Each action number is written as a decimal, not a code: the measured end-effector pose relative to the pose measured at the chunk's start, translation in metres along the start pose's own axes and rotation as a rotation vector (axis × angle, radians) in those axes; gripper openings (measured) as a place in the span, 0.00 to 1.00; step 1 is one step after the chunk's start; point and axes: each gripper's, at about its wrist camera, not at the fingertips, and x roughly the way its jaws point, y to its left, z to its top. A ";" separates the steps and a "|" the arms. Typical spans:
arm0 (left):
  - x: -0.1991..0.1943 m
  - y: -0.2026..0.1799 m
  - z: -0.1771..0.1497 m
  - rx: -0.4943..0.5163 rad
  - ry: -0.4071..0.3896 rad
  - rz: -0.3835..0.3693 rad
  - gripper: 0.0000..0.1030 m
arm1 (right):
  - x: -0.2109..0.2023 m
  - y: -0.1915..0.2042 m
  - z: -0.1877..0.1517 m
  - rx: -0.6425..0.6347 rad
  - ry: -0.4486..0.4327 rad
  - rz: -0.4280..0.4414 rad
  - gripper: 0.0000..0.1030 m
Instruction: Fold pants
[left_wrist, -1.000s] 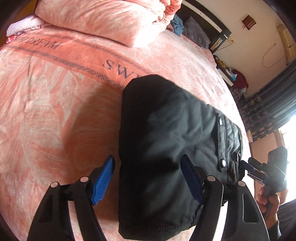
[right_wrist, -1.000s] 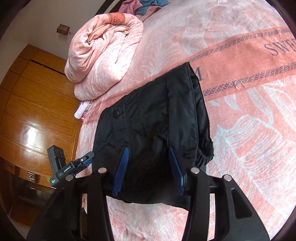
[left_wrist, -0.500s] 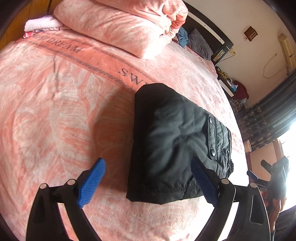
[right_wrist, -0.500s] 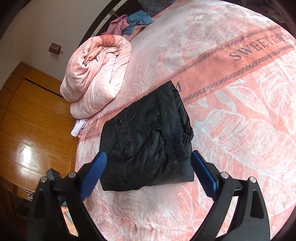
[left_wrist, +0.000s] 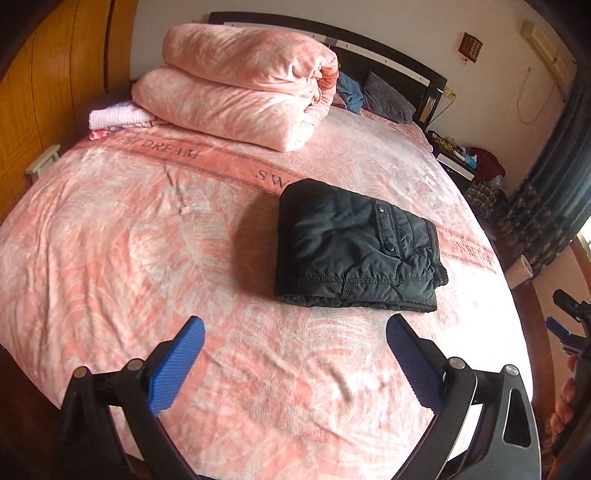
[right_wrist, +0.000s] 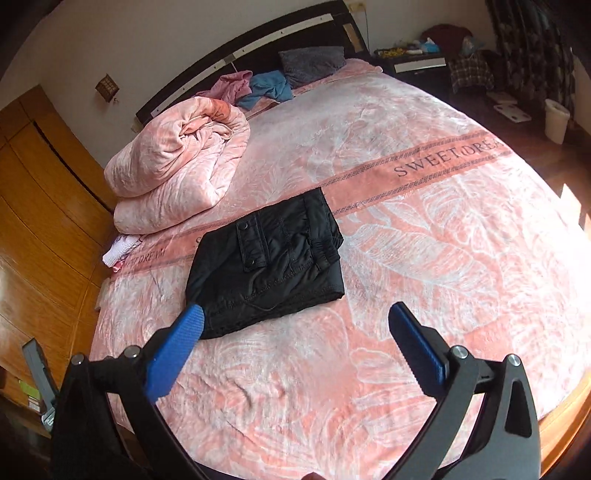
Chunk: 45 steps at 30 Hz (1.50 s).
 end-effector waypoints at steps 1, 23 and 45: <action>-0.014 -0.004 -0.004 0.016 -0.022 0.007 0.96 | -0.014 0.008 -0.006 -0.035 -0.028 -0.007 0.97; -0.228 -0.094 -0.111 0.212 -0.250 0.035 0.96 | -0.226 0.083 -0.126 -0.320 -0.279 -0.099 0.97; -0.277 -0.084 -0.144 0.133 -0.272 0.088 0.96 | -0.239 0.100 -0.167 -0.349 -0.225 -0.067 0.97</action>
